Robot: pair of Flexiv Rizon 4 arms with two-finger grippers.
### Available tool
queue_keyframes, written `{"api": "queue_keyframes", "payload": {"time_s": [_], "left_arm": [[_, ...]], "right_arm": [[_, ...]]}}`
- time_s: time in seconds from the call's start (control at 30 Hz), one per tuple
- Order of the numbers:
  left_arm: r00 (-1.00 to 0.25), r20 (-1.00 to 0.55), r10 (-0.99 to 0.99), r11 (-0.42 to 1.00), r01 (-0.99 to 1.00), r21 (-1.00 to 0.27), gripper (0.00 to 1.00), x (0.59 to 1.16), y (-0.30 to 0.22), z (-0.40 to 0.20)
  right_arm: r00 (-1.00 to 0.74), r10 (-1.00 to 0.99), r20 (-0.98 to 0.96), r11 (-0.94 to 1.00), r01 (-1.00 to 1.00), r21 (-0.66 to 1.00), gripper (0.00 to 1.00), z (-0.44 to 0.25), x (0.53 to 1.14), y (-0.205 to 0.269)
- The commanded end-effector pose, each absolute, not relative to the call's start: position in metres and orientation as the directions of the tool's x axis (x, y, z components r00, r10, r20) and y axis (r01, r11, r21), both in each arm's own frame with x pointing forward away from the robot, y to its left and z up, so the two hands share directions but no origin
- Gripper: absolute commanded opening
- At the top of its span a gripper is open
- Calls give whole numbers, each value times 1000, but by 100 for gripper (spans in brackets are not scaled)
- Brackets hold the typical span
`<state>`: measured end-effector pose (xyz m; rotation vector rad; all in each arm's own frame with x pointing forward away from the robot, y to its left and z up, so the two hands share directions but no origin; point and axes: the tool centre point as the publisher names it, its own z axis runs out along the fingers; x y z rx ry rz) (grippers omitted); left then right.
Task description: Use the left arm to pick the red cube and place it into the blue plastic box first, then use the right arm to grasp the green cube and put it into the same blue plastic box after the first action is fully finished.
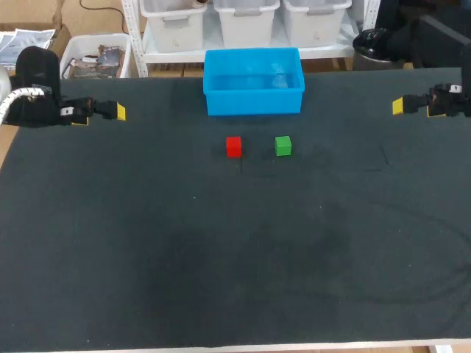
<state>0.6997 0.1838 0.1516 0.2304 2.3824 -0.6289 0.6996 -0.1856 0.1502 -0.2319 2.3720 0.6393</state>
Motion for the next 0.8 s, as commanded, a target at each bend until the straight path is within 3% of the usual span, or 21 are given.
{"api": "queue_keyframes", "payload": {"time_s": [0.03,0.37,0.8], "left_arm": [[-768,-640,-1,866,320,-385,100,701,184,151],[-785,-620,0,890,282,-358,100,701,176,157],[-813,-580,46,974,164,-153,100,704,153,158]], "right_arm": [[-766,0,-643,865,-322,384,100,150,700,-185],[-766,0,-643,865,-322,384,100,150,700,-185],[-766,0,-643,865,-322,384,100,150,700,-185]]}}
